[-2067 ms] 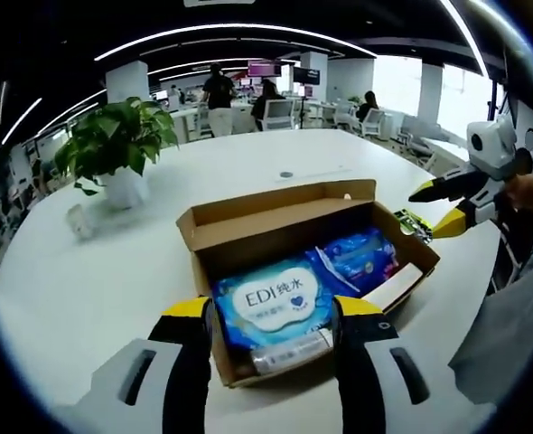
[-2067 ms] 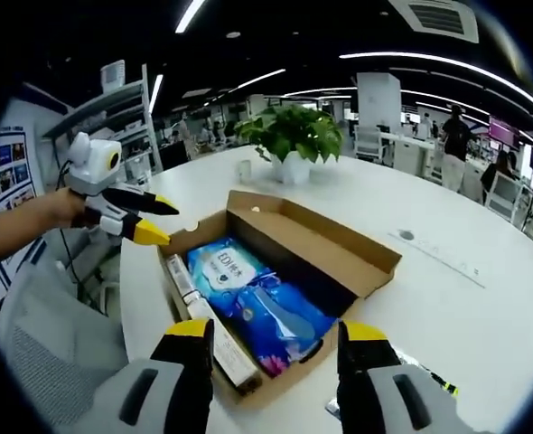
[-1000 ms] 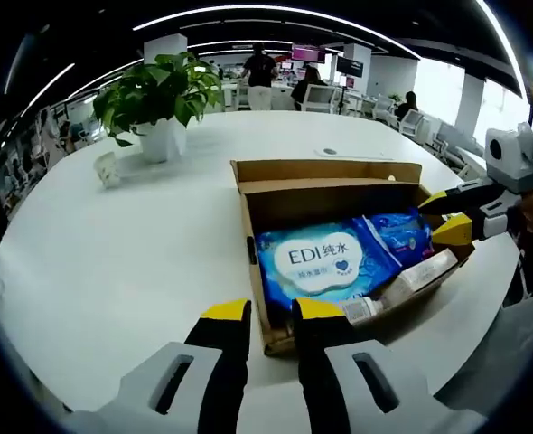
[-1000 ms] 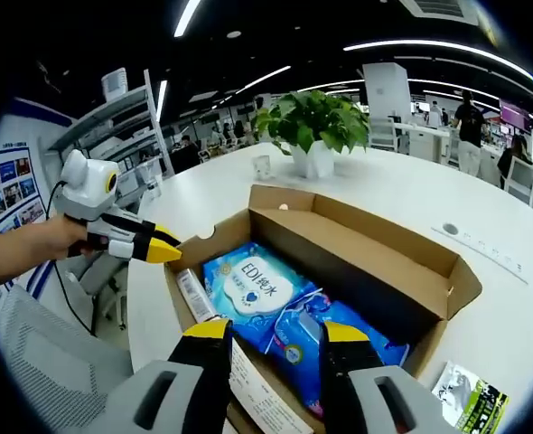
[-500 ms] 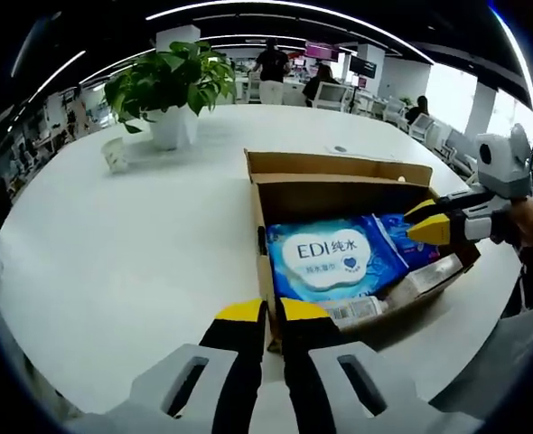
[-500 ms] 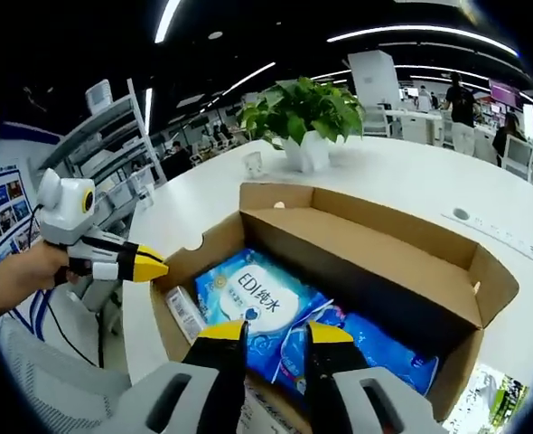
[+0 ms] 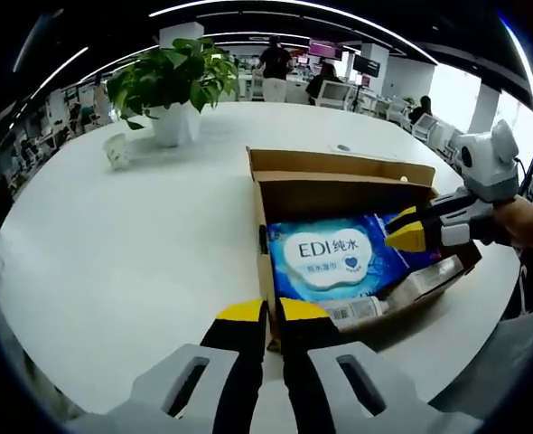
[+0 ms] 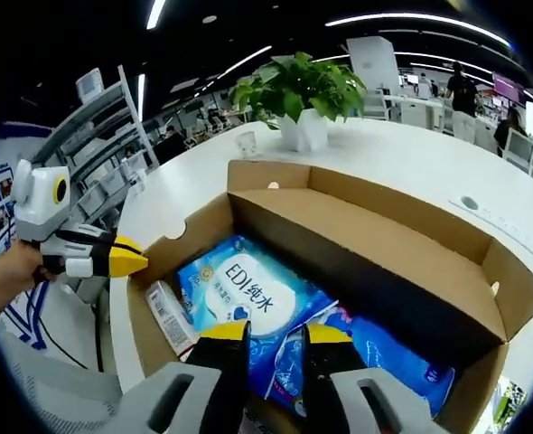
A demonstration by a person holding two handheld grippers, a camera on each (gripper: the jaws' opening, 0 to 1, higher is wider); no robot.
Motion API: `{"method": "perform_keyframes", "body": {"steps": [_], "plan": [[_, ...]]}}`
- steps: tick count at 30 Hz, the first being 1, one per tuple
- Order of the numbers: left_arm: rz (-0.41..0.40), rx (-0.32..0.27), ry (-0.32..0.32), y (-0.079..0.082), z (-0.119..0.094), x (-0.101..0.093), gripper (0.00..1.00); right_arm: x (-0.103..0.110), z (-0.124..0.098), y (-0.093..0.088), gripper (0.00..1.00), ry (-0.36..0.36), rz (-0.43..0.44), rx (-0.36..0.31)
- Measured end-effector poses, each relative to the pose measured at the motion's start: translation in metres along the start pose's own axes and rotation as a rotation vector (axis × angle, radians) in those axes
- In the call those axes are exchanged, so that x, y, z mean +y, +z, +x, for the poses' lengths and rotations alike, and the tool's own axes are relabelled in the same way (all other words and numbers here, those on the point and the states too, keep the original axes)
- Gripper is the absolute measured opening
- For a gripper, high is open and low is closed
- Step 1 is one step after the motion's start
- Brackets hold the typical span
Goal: Operate the shoe box by opening the lid, removing the specified soft item, and placing it in the target area until the item is outside and the box remains undamaged.
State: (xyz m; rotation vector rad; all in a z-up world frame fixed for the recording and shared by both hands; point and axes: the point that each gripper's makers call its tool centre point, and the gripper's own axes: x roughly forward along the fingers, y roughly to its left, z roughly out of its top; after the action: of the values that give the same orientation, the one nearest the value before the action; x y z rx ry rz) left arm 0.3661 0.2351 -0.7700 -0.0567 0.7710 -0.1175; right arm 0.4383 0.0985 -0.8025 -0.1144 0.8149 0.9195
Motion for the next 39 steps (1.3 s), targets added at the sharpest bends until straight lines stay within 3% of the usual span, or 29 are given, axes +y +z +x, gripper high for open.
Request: {"method": "perform_keyframes", "body": {"steps": [4,7,13,21,30,39], "plan": [[-0.006,-0.001,0.0,0.0,0.0,0.0,0.03,-0.006,0.004,-0.007,0.14,-0.043,0.033,0.072],[-0.008,-0.002,0.002,0.0,0.001,0.0,0.03,-0.003,0.008,-0.013,0.14,-0.052,-0.014,0.106],[0.003,0.002,0.002,0.0,0.001,0.0,0.03,-0.004,0.016,-0.015,0.14,-0.056,-0.048,0.109],[0.006,0.008,0.004,0.0,0.001,0.0,0.03,-0.008,0.01,-0.007,0.0,-0.073,-0.041,0.081],[0.011,0.009,0.011,-0.001,0.0,-0.001,0.03,-0.003,-0.006,0.005,0.0,-0.055,0.035,0.029],[0.008,0.011,0.017,-0.001,-0.001,-0.001,0.03,-0.004,-0.024,0.019,0.0,-0.06,0.049,-0.025]]}}
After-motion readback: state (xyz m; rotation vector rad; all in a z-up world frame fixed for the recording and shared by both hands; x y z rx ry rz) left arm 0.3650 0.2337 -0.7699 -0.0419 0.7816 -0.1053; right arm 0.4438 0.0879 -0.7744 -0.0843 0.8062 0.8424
